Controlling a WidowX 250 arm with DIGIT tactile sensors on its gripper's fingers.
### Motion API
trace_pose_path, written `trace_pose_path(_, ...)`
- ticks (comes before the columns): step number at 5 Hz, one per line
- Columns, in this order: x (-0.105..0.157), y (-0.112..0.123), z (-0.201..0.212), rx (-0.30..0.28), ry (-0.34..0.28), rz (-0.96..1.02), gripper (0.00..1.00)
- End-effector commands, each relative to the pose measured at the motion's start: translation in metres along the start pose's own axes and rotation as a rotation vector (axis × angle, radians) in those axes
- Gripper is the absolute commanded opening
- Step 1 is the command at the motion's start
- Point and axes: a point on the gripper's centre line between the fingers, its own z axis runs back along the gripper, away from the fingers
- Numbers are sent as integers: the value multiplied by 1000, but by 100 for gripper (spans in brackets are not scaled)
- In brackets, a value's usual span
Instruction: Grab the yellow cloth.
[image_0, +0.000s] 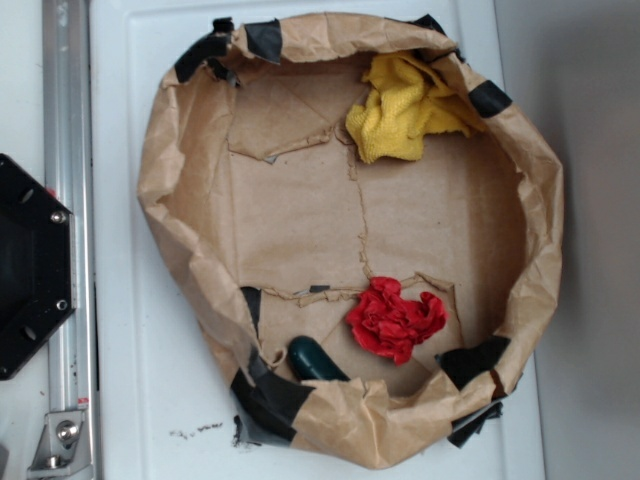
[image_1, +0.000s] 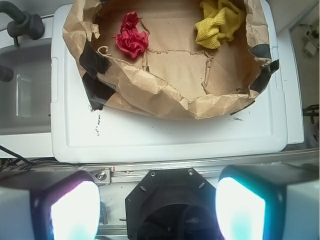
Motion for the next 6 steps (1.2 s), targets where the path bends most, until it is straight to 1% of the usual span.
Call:
trace_pose_path(1,0,0,0,0,0,0,100)
trace_pose_path(2,46,-8,-41,147,-93,-66,100)
trace_pose_path(3,79,8,-75,124,-111,111,100)
trace_pose_path(4,96,20,-89,90,-199,265,100)
trace_pose_path(5,122,52,-111,-25,-174,467,100)
trace_pose_path(6,142,68,-126,-51,-159,607,100)
